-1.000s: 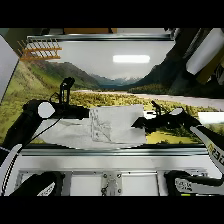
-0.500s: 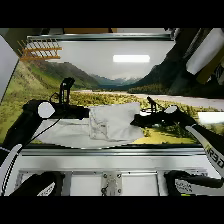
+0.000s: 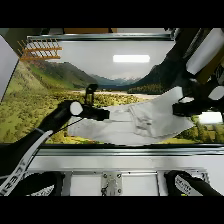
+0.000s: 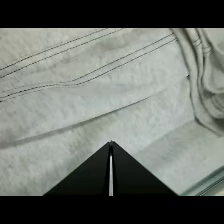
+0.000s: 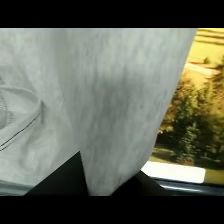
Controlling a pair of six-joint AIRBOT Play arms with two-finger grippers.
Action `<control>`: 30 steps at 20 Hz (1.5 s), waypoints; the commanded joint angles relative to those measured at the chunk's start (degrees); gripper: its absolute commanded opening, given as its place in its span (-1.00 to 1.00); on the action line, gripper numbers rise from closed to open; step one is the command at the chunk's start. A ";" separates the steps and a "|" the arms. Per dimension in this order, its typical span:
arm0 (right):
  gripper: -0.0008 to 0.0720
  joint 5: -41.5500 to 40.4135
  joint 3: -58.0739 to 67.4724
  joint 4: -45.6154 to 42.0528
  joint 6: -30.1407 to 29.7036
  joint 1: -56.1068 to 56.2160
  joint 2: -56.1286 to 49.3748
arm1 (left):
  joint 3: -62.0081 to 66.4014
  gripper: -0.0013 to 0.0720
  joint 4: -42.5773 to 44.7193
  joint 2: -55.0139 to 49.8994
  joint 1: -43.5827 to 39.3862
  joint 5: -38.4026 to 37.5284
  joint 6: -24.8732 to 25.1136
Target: Fold the clothes and pants, and hang the long-sleeved shirts on hangers.
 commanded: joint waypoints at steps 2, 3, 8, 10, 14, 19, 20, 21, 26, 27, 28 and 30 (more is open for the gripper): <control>-0.92 12.31 12.04 -4.46 4.02 5.16 3.50 | 10.45 -0.90 -1.31 -14.60 -8.37 2.03 0.17; -0.92 13.77 13.86 -4.79 5.35 7.34 3.50 | 12.74 -0.90 -1.33 -17.03 -9.33 1.53 0.17; -0.92 15.15 17.97 -8.66 9.55 18.01 3.48 | 23.61 -0.90 -1.25 -25.00 -10.78 -5.44 0.20; -0.92 15.13 18.36 -9.22 11.43 21.07 3.45 | 25.99 -0.90 -1.03 -25.44 -10.16 -7.21 0.98; -0.92 14.86 20.11 -9.44 15.50 27.19 2.16 | 29.77 -0.91 -0.74 -24.04 -5.97 -10.14 3.19; -0.92 13.88 24.87 -9.42 25.11 37.31 -2.95 | 35.19 -0.91 -0.72 -19.93 4.15 -15.06 6.19; -0.92 12.94 25.70 -9.40 27.50 39.74 -4.31 | 35.91 -0.91 -0.72 -18.78 6.58 -15.72 6.47; -0.92 11.72 26.45 -9.44 29.99 42.27 -5.66 | 36.54 -0.91 -0.72 -17.42 9.11 -16.26 6.91; -0.92 -0.02 27.45 -8.87 44.72 55.08 -13.68 | 38.73 -0.91 -0.74 -11.19 22.45 -20.70 9.68; -0.92 -2.47 27.45 -8.20 46.40 57.24 -15.87 | 38.71 -0.90 -0.76 -10.01 24.90 -21.33 9.68; -0.92 -5.20 27.45 -7.15 46.71 59.08 -18.05 | 38.73 -0.91 -0.79 -8.85 27.34 -21.84 9.68; -0.92 -12.74 27.45 -4.07 46.73 62.47 -22.88 | 38.71 -0.90 -0.92 -6.73 31.58 -21.94 9.64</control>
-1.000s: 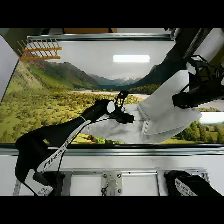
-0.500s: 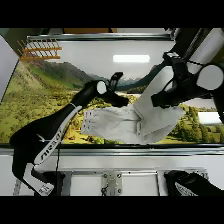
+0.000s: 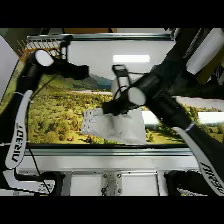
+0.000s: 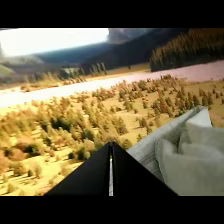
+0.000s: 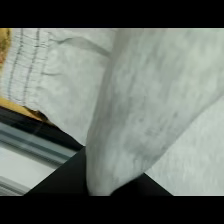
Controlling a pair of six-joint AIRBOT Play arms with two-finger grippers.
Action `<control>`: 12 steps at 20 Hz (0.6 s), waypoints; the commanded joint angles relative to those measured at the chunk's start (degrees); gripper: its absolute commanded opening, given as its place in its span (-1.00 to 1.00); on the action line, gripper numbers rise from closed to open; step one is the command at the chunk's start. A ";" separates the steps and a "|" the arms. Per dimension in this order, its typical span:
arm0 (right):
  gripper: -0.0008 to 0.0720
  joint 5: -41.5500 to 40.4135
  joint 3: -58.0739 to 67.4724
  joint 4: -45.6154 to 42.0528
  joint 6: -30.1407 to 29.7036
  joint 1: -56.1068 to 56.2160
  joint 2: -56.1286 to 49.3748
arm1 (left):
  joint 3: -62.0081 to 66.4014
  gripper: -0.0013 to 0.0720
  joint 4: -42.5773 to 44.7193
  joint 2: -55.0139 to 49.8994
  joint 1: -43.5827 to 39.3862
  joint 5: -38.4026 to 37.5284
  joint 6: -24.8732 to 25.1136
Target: Fold the clothes and pants, and hang the long-sleeved shirts on hangers.
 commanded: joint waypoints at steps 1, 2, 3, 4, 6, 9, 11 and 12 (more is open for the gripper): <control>-0.87 -15.08 0.20 4.61 3.65 6.88 -8.24 | 0.37 -0.91 -0.22 4.04 8.00 -1.55 0.57; -0.34 -20.70 0.20 6.54 2.34 8.22 -10.36 | 0.33 -0.91 -0.22 5.09 9.49 -1.53 0.57; 0.47 -27.56 0.20 10.10 -0.52 9.44 -12.33 | 0.31 -0.90 -0.24 5.99 10.49 -1.66 0.57; 0.74 -33.94 0.22 15.43 -4.61 10.40 -13.57 | 0.31 -0.91 -0.24 6.84 11.26 -1.70 0.57; 0.73 -40.52 0.20 22.60 -9.92 10.80 -13.31 | 0.31 -0.90 -0.15 8.11 11.63 -2.27 0.59; 0.73 -38.25 -0.50 16.50 -10.27 8.66 -8.68 | -1.40 -0.90 -0.15 10.16 11.08 -2.95 0.61; 0.73 -31.95 -4.17 10.10 -10.25 5.35 -3.30 | -6.84 -0.91 -0.13 13.05 9.88 -1.86 1.09; 0.73 -28.24 -7.54 7.72 -10.51 2.84 0.04 | -10.56 -0.91 -0.15 14.75 9.31 -1.29 1.84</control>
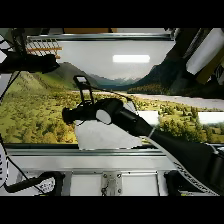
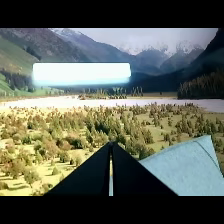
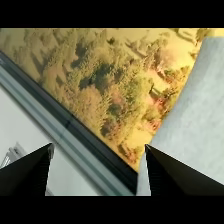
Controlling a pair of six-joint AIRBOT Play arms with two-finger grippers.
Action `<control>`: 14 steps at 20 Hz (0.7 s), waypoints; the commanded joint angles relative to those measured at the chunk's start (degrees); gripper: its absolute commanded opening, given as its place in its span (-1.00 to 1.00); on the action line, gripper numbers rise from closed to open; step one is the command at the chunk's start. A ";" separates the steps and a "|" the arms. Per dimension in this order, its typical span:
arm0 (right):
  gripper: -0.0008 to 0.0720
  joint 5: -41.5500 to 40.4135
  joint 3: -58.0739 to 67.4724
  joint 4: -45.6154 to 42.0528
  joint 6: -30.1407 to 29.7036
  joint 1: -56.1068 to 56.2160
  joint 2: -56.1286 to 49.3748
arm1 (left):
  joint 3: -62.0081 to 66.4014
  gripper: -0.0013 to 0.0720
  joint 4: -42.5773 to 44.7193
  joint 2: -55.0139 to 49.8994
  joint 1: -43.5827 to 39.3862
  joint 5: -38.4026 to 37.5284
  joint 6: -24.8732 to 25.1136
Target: Fold the clothes and pants, and hang the long-sleeved shirts on hangers.
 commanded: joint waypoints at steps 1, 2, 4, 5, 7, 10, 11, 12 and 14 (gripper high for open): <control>0.73 8.74 -8.74 -7.17 -2.51 -6.93 9.51 | -10.08 -0.90 0.04 5.31 -1.90 1.44 1.40; 0.73 11.93 -13.25 -7.13 -4.26 -10.62 13.09 | -14.05 -0.91 0.02 7.13 -2.91 1.95 2.05; 0.72 17.07 -23.26 -7.08 -6.03 -19.47 20.31 | -21.70 -0.91 0.02 10.49 -5.53 3.45 2.97; 0.69 19.04 -28.30 -7.08 -6.03 -24.59 23.43 | -25.20 -0.91 0.02 12.04 -7.08 4.68 3.15; 0.69 20.76 -37.18 -6.51 -6.69 -34.29 27.80 | -30.69 -0.90 0.00 14.43 -10.14 6.95 3.13; 0.41 20.52 -46.82 4.07 -19.28 -47.28 27.98 | -35.80 -0.91 -0.02 16.41 -14.73 9.60 3.08; 0.32 20.15 -48.63 8.92 -24.52 -50.45 26.71 | -36.85 -0.91 -0.04 16.79 -16.09 9.99 3.06; 0.33 19.61 -49.70 13.38 -29.83 -53.02 24.76 | -37.27 -0.91 -0.04 16.79 -17.25 10.03 3.04; 1.00 18.95 -49.92 19.37 -36.33 -55.43 20.06 | -37.22 -0.91 -0.22 16.41 -19.19 10.03 2.38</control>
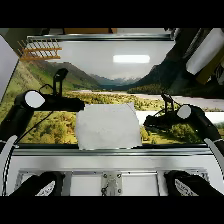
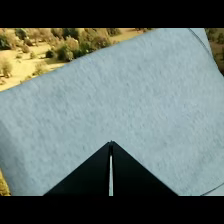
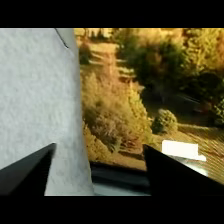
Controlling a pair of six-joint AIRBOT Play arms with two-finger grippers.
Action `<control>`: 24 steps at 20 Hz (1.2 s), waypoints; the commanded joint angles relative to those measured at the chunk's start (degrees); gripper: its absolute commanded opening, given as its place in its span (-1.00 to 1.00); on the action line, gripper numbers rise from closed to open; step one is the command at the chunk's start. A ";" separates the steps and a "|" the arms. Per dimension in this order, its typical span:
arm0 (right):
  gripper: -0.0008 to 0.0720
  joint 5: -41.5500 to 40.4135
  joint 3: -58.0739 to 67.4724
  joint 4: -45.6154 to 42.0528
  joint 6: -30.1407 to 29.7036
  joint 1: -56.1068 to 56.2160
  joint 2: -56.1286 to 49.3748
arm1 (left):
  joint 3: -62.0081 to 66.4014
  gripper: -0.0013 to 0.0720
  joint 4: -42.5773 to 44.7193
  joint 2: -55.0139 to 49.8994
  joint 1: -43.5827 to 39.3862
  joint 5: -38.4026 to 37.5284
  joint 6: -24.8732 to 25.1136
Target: Fold the clothes and pants, and hang the long-sleeved shirts on hangers.
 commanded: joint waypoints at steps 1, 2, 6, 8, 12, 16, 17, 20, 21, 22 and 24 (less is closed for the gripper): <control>1.00 -0.09 -3.78 14.80 -15.82 -6.95 -6.67 | -1.99 -0.90 -0.26 0.59 -4.02 1.53 -1.01; 1.00 -0.35 -3.76 18.60 -18.97 -6.93 -9.57 | -1.99 -0.90 -0.26 0.59 -4.66 1.97 -1.36; 1.00 -0.52 -3.63 37.97 -30.29 -5.33 -18.60 | -1.99 -0.90 -0.26 0.61 -5.25 2.21 -1.86; 0.98 -0.79 -1.99 40.98 -30.80 -2.21 -21.07 | -1.99 -0.90 -0.24 0.59 -5.16 2.51 -2.32; 0.98 -2.47 3.08 41.18 -28.68 6.14 -24.24 | -1.99 -0.90 -0.26 0.63 -5.11 2.21 -2.45; 0.69 -4.83 6.73 41.33 -27.91 12.52 -26.21 | -1.99 -0.90 -0.26 0.63 -5.11 1.73 -2.49; -0.16 -5.99 7.26 41.38 -28.96 13.60 -26.27 | -1.99 -0.90 -0.26 0.63 -5.11 1.40 -2.49; -0.92 -8.15 9.01 39.85 -29.29 13.73 -25.35 | -1.99 -0.90 -0.26 0.63 -5.11 1.20 -3.43; -0.92 -9.20 10.08 37.07 -27.74 12.59 -23.93 | -1.99 -0.91 -0.26 0.63 -5.11 1.18 -3.69; -0.92 -9.92 11.47 32.26 -23.45 10.58 -22.05 | -1.99 -0.90 -0.28 0.63 -5.11 1.18 -3.85; -0.92 -9.68 14.84 19.74 -14.64 3.56 -16.98 | -1.99 -0.90 -0.26 0.63 -5.11 1.18 -3.85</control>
